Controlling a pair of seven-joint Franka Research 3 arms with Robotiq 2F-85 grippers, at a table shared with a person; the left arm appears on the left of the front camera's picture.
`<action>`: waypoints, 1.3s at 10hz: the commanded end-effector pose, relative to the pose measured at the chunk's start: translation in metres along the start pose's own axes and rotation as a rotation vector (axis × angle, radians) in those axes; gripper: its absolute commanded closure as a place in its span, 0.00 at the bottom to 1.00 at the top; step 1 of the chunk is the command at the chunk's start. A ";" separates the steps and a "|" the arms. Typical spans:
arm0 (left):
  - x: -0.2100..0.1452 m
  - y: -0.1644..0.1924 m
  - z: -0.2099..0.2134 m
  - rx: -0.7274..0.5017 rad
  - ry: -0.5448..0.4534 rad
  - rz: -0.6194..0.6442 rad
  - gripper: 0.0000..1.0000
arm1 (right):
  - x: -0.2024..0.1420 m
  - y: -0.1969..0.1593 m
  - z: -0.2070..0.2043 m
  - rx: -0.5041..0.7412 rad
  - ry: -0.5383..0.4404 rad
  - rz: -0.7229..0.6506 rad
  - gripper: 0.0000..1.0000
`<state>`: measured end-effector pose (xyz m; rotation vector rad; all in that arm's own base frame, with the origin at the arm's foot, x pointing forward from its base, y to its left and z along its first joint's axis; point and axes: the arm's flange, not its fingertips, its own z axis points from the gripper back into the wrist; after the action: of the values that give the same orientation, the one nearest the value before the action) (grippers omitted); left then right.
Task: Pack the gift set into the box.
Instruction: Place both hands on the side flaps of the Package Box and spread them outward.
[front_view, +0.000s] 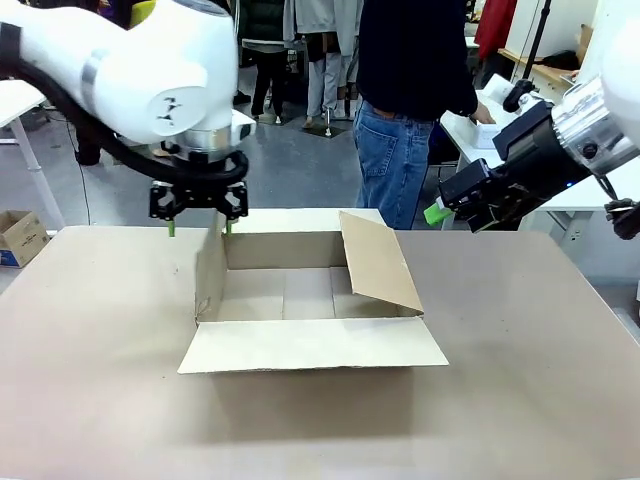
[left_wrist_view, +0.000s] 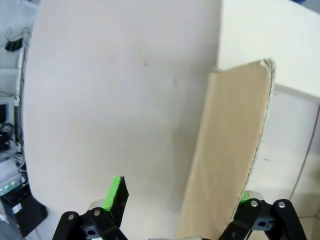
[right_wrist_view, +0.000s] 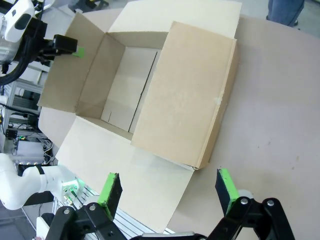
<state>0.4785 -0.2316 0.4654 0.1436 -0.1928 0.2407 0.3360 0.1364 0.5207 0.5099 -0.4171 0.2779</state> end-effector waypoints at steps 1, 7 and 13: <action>0.001 0.049 -0.001 -0.090 -0.001 0.084 0.00 | 0.000 -0.003 -0.001 0.007 -0.004 0.027 0.00; 0.015 0.131 -0.068 -0.385 0.127 -0.049 0.00 | 0.000 -0.003 -0.001 0.007 -0.004 0.027 0.00; 0.016 0.131 -0.069 -0.387 0.115 -0.022 0.00 | 0.000 0.000 0.000 0.001 0.001 0.001 0.00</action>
<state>0.4759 -0.0924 0.4125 -0.2736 -0.1273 0.1746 0.3359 0.1368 0.5206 0.5110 -0.4162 0.2785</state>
